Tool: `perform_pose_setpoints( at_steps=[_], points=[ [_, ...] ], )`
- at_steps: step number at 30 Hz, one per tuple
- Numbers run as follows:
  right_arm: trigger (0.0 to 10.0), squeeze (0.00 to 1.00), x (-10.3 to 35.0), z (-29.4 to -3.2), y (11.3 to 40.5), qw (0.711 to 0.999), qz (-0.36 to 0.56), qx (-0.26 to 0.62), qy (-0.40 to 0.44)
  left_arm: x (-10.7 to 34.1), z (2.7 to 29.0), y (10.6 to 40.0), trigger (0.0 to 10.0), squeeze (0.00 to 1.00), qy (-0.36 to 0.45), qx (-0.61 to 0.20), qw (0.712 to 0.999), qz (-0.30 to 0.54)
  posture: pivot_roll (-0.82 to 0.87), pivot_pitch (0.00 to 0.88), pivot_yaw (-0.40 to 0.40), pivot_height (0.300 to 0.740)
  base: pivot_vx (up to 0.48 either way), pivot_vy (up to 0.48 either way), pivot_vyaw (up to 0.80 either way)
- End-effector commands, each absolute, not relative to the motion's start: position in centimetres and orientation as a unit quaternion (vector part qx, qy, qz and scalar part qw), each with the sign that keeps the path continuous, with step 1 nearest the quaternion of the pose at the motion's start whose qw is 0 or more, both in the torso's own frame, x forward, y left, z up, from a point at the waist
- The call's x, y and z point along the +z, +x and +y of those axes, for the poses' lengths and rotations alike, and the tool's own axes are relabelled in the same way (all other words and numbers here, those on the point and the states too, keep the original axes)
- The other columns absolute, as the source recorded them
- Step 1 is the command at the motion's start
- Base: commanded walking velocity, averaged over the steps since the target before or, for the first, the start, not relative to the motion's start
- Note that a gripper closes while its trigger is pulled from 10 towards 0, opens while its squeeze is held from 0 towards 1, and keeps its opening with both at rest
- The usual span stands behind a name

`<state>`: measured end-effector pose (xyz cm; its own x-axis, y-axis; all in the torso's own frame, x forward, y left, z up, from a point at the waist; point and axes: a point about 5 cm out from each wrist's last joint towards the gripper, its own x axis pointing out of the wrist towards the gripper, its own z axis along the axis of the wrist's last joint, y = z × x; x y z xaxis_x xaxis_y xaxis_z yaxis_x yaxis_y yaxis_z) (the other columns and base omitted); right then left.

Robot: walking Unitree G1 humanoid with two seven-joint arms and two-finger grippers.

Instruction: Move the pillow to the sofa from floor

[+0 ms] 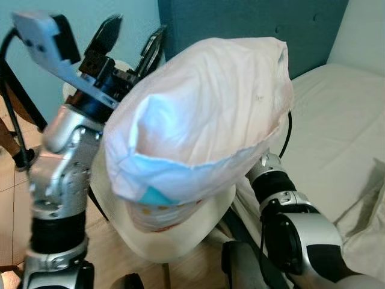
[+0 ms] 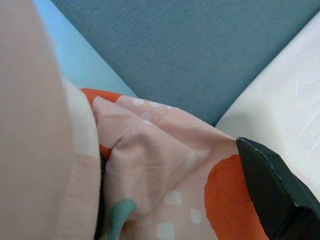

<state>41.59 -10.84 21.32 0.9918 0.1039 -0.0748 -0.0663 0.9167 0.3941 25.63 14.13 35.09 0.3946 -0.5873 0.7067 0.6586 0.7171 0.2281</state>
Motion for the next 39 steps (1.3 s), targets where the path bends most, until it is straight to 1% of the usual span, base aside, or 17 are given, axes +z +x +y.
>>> perform_pose_setpoints(
  at_steps=[1,2,5,7,10,11,18,23,26,27,28,29,30,31,32,33,39],
  points=[
    [10.0,0.78,20.2,-9.7,41.4,0.978,0.076,0.049,0.188,34.1,13.4,24.1,10.0,0.0,-0.019,-0.463,0.804,-0.373,-0.14,0.113,0.067,0.565,0.0,0.0,0.0],
    [10.0,0.78,20.2,-9.7,41.4,0.978,0.076,0.049,0.188,34.1,13.4,24.1,10.0,0.0,-0.019,-0.463,0.804,-0.373,-0.14,0.113,0.067,0.565,0.0,0.0,0.0],
    [10.0,0.78,20.3,-9.4,41.4,0.978,0.075,0.052,0.188,33.1,13.4,23.3,10.0,0.0,-0.013,-0.51,0.788,-0.345,-0.14,0.113,0.066,0.565,0.0,0.0,0.0],
    [10.0,0.78,20.4,-9.1,41.4,0.978,0.074,0.057,0.187,32.0,13.7,22.7,10.0,0.0,0.012,-0.533,0.785,-0.316,-0.14,0.108,0.064,0.565,0.0,0.0,0.0],
    [10.0,0.78,20.4,-9.0,41.5,0.978,0.074,0.059,0.188,31.7,13.9,22.4,10.0,0.0,0.018,-0.543,0.782,-0.305,-0.14,0.108,0.064,0.565,0.0,0.0,0.0],
    [10.0,0.78,20.4,-9.0,41.5,0.978,0.074,0.06,0.187,31.3,13.8,22.0,10.0,0.0,0.02,-0.559,0.775,-0.294,-0.13,0.106,0.06,0.565,0.0,0.0,0.0],
    [10.0,0.78,20.4,-8.8,41.5,0.978,0.074,0.062,0.187,30.5,13.1,21.8,10.0,0.0,0.011,-0.575,0.772,-0.27,-0.14,0.1,0.06,0.565,0.0,0.0,0.0],
    [10.0,0.78,20.6,-8.8,41.6,0.978,0.073,0.062,0.188,29.8,12.6,21.4,10.0,0.0,0.006,-0.604,0.757,-0.249,-0.14,0.104,0.057,0.565,0.0,0.0,0.0],
    [10.0,0.78,20.7,-8.8,41.6,0.978,0.072,0.062,0.188,29.5,12.4,21.5,10.0,0.0,0.01,-0.604,0.759,-0.242,-0.14,0.105,0.059,0.565,0.0,0.0,0.0],
    [10.0,0.78,20.9,-8.8,41.7,0.977,0.07,0.062,0.191,28.7,12.3,22.5,10.0,0.0,0.026,-0.584,0.78,-0.222,-0.15,0.108,0.061,0.565,0.0,0.0,0.0],
    [10.0,0.78,20.9,-8.8,41.7,0.977,0.07,0.062,0.191,28.7,12.3,22.5,10.0,0.0,0.026,-0.584,0.78,-0.222,-0.15,0.108,0.061,0.565,0.0,0.0,0.0],
    [10.0,0.78,20.9,-8.8,41.7,0.977,0.069,0.062,0.193,28.4,12.4,23.0,10.0,0.0,0.031,-0.572,0.791,-0.213,-0.15,0.108,0.061,0.565,0.0,0.0,0.0],
    [10.0,0.78,21.0,-8.8,41.7,0.977,0.068,0.062,0.194,28.1,12.4,23.5,4.5,0.0,0.04,-0.559,0.802,-0.204,-0.15,0.109,0.062,0.565,0.0,0.0,0.0],
    [10.0,0.77,21.1,-8.8,41.7,0.977,0.067,0.062,0.194,27.9,12.4,23.8,1.8,0.0,0.046,-0.552,0.808,-0.2,-0.15,0.109,0.062,0.565,0.0,0.0,0.0],
    [10.0,0.77,21.1,-8.8,41.7,0.977,0.067,0.063,0.194,27.7,12.4,24.1,1.8,0.0,0.049,-0.544,0.815,-0.195,-0.15,0.109,0.062,0.565,0.0,0.0,0.0],
    [10.0,0.77,21.1,-8.8,41.7,0.977,0.067,0.063,0.194,27.6,12.5,24.4,0.0,0.0,0.054,-0.537,0.82,-0.192,-0.15,0.11,0.062,0.565,0.0,0.0,0.0],
    [10.0,0.77,21.3,-9.0,41.8,0.977,0.064,0.062,0.196,27.5,12.8,25.3,0.0,0.0,0.074,-0.501,0.842,-0.186,-0.16,0.112,0.063,0.565,0.0,0.0,0.0]
  ],
)
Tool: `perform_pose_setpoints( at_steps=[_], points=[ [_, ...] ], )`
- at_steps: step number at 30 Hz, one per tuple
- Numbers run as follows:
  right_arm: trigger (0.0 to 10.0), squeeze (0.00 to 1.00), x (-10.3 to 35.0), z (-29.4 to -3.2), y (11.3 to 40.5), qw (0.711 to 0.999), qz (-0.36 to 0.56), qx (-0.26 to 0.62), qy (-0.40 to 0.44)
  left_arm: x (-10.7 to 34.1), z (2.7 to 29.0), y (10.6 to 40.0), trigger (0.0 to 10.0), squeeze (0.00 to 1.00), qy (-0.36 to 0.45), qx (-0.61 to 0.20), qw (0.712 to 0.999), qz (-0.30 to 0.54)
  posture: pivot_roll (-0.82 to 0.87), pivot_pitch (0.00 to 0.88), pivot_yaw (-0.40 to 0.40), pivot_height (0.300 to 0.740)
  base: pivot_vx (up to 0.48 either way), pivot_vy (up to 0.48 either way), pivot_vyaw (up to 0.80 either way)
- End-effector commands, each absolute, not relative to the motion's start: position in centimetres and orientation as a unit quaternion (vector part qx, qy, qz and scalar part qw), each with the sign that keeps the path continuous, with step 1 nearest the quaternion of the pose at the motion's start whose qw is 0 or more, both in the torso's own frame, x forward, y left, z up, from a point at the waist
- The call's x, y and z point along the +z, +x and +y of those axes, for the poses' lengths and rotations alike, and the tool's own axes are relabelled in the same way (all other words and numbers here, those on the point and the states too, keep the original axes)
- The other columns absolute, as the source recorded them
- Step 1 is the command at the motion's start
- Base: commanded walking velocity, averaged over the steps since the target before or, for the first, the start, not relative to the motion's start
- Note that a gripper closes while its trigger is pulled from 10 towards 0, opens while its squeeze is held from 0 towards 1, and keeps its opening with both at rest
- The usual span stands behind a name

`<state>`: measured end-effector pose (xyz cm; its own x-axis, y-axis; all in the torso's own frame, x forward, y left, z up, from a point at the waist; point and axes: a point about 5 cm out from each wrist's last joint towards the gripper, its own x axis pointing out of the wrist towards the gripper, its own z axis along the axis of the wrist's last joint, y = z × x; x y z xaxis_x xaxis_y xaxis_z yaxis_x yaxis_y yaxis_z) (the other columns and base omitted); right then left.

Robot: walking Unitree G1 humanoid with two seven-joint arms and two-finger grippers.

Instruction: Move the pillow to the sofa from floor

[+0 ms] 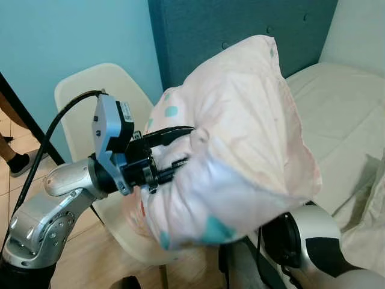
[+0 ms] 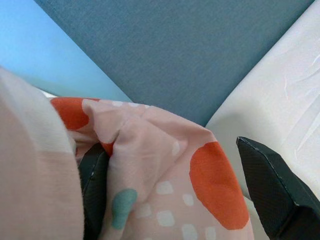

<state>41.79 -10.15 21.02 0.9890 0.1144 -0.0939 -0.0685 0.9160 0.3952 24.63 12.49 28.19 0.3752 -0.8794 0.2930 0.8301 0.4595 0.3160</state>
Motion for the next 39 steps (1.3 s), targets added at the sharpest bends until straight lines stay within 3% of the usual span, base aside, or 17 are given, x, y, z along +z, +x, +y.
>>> perform_pose_setpoints(
  at_steps=[1,8,11,12,13,14,15,17,22,24,25,26,27,33,36,38,39],
  points=[
    [10.0,0.77,21.3,-9.0,41.8,0.977,0.064,0.062,0.196,27.5,12.8,25.3,0.0,0.0,0.074,-0.501,0.842,-0.186,-0.16,0.112,0.063,0.565,0.0,0.0,0.0],
    [10.0,0.77,21.3,-8.9,41.8,0.976,0.063,0.063,0.199,27.5,13.2,26.4,0.0,0.0,0.094,-0.457,0.864,-0.191,-0.15,0.112,0.063,0.565,0.0,0.0,0.0],
    [10.0,0.77,21.3,-8.5,41.7,0.976,0.063,0.073,0.195,28.7,14.5,28.1,0.0,0.0,0.111,-0.368,0.897,-0.217,-0.16,0.11,0.063,0.565,0.0,0.0,0.0],
    [10.0,0.78,21.2,-8.3,41.7,0.978,0.063,0.084,0.183,30.0,16.1,29.4,0.0,0.0,0.106,-0.273,0.925,-0.242,-0.16,0.111,0.063,0.565,0.0,0.0,0.0],
    [10.0,0.78,21.2,-8.3,41.7,0.978,0.063,0.084,0.183,30.0,16.1,29.4,0.0,0.0,0.106,-0.273,0.925,-0.242,-0.16,0.111,0.063,0.565,0.0,0.0,0.0],
    [10.0,0.92,21.1,-8.1,41.6,0.978,0.063,0.089,0.178,30.9,17.3,30.0,0.0,0.0,0.112,-0.21,0.937,-0.257,-0.16,0.109,0.06,0.565,0.0,0.0,0.0],
    [10.0,0.98,21.0,-8.1,41.6,0.979,0.064,0.092,0.173,31.4,18.1,30.4,0.0,0.0,0.115,-0.169,0.942,-0.267,-0.16,0.109,0.063,0.565,0.0,0.0,0.0],
    [10.0,0.98,21.0,-8.1,41.6,0.979,0.064,0.092,0.173,31.4,18.1,30.4,0.0,0.0,0.115,-0.169,0.942,-0.267,-0.16,0.109,0.063,0.565,0.0,0.0,0.0],
    [10.0,1.0,20.4,-9.0,41.5,0.98,0.063,0.084,0.166,32.6,21.7,30.9,0.0,0.0,0.153,0.013,0.945,-0.289,-0.17,0.107,0.06,0.565,0.0,0.0,0.0],
    [10.0,1.0,20.3,-9.5,41.5,0.981,0.062,0.078,0.167,32.7,22.1,30.9,0.0,0.0,0.156,0.031,0.944,-0.288,-0.17,0.107,0.061,0.565,0.0,0.0,0.0],
    [10.0,0.82,20.1,-10.0,41.5,0.981,0.062,0.072,0.169,32.7,22.7,31.0,0.0,0.0,0.164,0.058,0.942,-0.286,-0.17,0.107,0.061,0.565,0.0,0.0,0.0],
    [10.0,0.82,20.1,-10.0,41.5,0.981,0.062,0.072,0.169,32.7,22.7,31.0,0.0,0.0,0.164,0.058,0.942,-0.286,-0.17,0.107,0.061,0.565,0.0,0.0,0.0],
    [10.0,0.0,20.0,-10.7,41.5,0.981,0.06,0.065,0.172,32.7,23.3,31.0,0.0,0.0,0.172,0.085,0.939,-0.285,-0.17,0.107,0.063,0.565,0.0,0.0,0.0],
    [10.0,0.0,19.5,-13.5,41.4,0.98,0.047,0.03,0.193,33.5,25.1,30.7,0.0,0.0,0.243,0.204,0.902,-0.292,-0.18,0.105,0.067,0.565,0.0,0.0,0.0],
    [10.0,0.0,19.2,-14.6,41.3,0.978,0.042,0.015,0.206,34.0,25.1,30.4,0.0,0.0,0.313,0.251,0.864,-0.304,-0.19,0.105,0.067,0.565,0.0,0.0,0.0],
    [10.0,0.0,19.0,-15.0,41.2,0.976,0.038,0.009,0.216,34.8,24.8,29.9,0.0,0.0,0.378,0.295,0.811,-0.336,-0.19,0.1,0.072,0.565,0.0,0.0,0.0],
    [10.0,0.0,19.0,-15.0,41.2,0.976,0.038,0.009,0.216,34.8,24.8,29.9,0.0,0.0,0.378,0.295,0.811,-0.336,-0.19,0.1,0.072,0.565,0.0,0.0,0.0]
  ],
)
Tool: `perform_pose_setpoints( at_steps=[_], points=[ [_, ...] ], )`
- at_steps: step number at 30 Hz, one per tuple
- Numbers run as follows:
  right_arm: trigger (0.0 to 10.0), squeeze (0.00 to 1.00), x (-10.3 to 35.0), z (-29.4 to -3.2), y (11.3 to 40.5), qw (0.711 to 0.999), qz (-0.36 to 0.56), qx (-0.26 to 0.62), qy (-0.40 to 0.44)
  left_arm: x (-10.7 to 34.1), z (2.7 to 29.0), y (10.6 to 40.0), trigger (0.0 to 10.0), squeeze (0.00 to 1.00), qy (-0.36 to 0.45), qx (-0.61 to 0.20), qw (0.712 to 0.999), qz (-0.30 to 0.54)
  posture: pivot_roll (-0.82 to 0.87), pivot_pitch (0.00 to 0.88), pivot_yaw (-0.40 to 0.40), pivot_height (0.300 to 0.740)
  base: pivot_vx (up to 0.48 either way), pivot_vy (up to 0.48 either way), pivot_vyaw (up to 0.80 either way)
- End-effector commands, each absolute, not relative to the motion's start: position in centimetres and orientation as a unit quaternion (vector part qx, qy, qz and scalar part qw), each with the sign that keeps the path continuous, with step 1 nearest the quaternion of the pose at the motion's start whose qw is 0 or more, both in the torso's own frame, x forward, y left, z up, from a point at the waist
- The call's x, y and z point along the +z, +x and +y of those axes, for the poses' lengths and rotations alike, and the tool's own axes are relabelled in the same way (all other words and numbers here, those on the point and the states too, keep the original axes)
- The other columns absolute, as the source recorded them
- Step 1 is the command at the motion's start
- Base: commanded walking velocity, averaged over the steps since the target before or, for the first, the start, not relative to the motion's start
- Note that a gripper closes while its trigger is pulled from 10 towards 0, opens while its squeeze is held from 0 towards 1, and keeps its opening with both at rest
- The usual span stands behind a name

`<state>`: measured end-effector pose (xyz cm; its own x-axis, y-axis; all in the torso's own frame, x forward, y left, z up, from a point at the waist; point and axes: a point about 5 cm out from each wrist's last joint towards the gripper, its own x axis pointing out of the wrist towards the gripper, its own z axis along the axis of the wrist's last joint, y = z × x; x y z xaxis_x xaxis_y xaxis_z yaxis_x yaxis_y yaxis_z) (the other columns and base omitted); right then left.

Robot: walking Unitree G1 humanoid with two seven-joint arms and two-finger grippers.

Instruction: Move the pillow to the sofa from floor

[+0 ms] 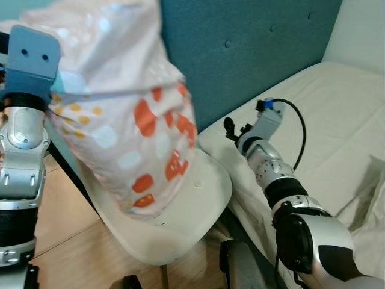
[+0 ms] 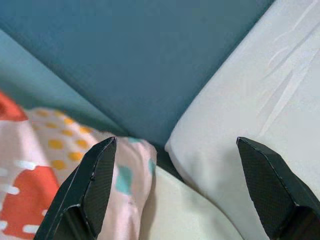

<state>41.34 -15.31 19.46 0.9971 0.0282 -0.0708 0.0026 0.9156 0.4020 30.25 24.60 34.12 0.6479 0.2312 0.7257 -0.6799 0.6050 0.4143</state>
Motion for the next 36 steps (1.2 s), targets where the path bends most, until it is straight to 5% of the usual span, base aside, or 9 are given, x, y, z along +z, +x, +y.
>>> perform_pose_setpoints(
  at_steps=[1,5,6,7,17,23,29,30,36],
  points=[
    [10.0,0.0,18.9,-15.0,41.1,0.975,0.037,0.009,0.219,34.9,24.4,29.9,0.0,0.0,0.408,0.307,0.787,-0.346,-0.19,0.097,0.072,0.565,0.0,0.0,0.0],
    [10.0,0.0,18.6,-14.8,41.0,0.974,0.039,0.012,0.222,34.5,23.8,30.7,0.0,0.0,0.447,0.303,0.768,-0.344,-0.19,0.093,0.076,0.565,0.0,0.0,0.0],
    [10.0,0.0,18.4,-14.5,40.9,0.974,0.041,0.016,0.224,33.8,23.4,31.4,4.1,0.0,0.464,0.289,0.768,-0.334,-0.19,0.092,0.079,0.565,0.0,0.0,0.0],
    [10.0,0.0,18.3,-14.2,40.8,0.973,0.042,0.022,0.228,32.4,23.0,32.6,10.0,0.0,0.489,0.27,0.769,-0.31,-0.19,0.089,0.08,0.565,0.0,0.0,0.0],
    [10.0,0.0,17.7,-13.4,40.4,0.968,0.04,0.042,0.243,29.4,22.7,33.5,10.0,0.0,0.539,0.276,0.736,-0.303,-0.21,0.094,0.086,0.565,0.0,0.0,0.0],
    [10.0,0.0,17.8,-9.9,39.2,0.934,0.041,0.202,0.291,30.3,23.9,33.4,10.0,0.0,0.571,0.323,0.687,-0.311,-0.21,0.093,0.082,0.565,0.0,0.0,0.0],
    [10.0,0.0,18.0,-7.5,38.2,0.922,0.041,0.268,0.277,30.4,25.6,34.2,10.0,0.0,0.619,0.347,0.646,-0.28,-0.21,0.094,0.085,0.565,0.0,0.0,0.0],
    [10.0,0.0,18.1,-7.1,38.1,0.92,0.04,0.274,0.278,30.3,25.9,34.5,10.0,1.0,0.626,0.348,0.641,-0.275,-0.2,0.096,0.084,0.565,0.0,0.0,0.0],
    [10.0,0.0,17.8,-6.3,37.7,0.916,0.044,0.278,0.286,30.0,26.2,34.9,10.0,1.0,0.647,0.349,0.624,-0.264,-0.2,0.099,0.085,0.565,0.0,0.0,0.0]
  ],
)
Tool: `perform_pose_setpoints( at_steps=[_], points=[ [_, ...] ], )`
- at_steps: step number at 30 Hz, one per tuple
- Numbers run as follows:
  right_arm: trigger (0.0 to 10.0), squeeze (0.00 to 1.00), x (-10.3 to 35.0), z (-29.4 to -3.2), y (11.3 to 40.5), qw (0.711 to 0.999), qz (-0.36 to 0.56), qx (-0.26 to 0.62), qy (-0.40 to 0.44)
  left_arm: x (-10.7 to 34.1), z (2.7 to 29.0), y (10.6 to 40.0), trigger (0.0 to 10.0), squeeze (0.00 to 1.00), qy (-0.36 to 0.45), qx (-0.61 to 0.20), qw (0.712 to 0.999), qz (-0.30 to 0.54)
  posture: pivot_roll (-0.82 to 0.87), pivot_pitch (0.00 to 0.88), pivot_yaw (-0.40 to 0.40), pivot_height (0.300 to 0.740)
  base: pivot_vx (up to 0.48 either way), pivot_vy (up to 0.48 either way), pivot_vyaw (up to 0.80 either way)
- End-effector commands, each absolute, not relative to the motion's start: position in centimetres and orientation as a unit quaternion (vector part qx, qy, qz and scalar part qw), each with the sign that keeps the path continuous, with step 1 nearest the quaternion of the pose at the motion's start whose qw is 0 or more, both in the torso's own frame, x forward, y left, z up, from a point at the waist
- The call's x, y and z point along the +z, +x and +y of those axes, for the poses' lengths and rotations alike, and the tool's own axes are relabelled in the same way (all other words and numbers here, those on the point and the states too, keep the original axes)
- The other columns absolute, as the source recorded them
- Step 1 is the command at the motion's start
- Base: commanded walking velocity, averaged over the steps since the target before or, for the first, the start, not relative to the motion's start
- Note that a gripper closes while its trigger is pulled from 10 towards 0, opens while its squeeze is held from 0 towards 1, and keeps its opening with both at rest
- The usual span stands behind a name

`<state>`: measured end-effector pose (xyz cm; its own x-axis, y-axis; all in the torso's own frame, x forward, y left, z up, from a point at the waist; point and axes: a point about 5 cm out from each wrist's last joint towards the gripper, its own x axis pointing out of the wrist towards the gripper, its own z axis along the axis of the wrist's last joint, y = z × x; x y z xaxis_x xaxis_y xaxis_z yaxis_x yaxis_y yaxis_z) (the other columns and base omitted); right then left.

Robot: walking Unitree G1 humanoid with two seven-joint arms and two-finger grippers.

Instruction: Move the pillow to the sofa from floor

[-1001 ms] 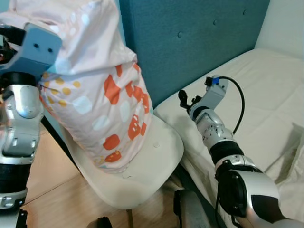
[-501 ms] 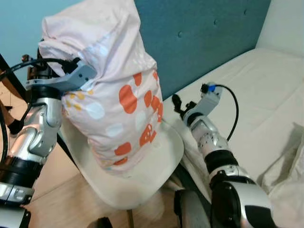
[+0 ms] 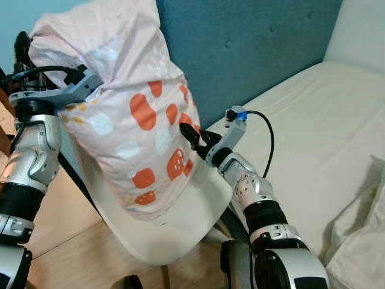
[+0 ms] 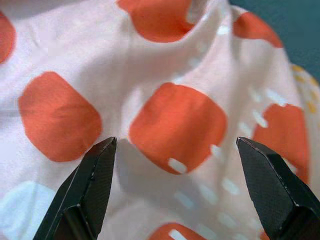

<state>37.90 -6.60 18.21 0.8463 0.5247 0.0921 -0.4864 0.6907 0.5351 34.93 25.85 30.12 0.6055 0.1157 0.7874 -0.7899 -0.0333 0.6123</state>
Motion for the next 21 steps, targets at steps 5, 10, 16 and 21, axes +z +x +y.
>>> perform_pose_setpoints(
  at_steps=[5,10,16,21],
  points=[
    [10.0,0.0,17.5,-6.2,37.3,0.918,0.049,0.276,0.281,30.4,26.4,35.1,10.0,1.0,0.658,0.35,0.61,-0.27,-0.2,0.1,0.083,0.565,0.0,0.0,0.0],
    [10.0,0.0,17.3,-6.6,37.5,0.924,0.053,0.264,0.27,31.5,26.8,34.8,10.0,1.0,0.662,0.362,0.589,-0.289,-0.2,0.104,0.08,0.565,0.0,0.0,0.0],
    [10.0,0.0,17.1,-6.1,37.4,0.926,0.06,0.268,0.259,36.0,27.0,33.0,10.0,1.0,0.647,0.41,0.55,-0.332,-0.19,0.107,0.074,0.565,0.0,0.0,0.0],
    [10.0,0.0,16.8,-5.7,37.1,0.927,0.067,0.269,0.253,39.6,27.1,30.6,10.0,1.0,0.635,0.454,0.511,-0.36,-0.18,0.11,0.07,0.565,0.0,0.0,0.0]
  ],
)
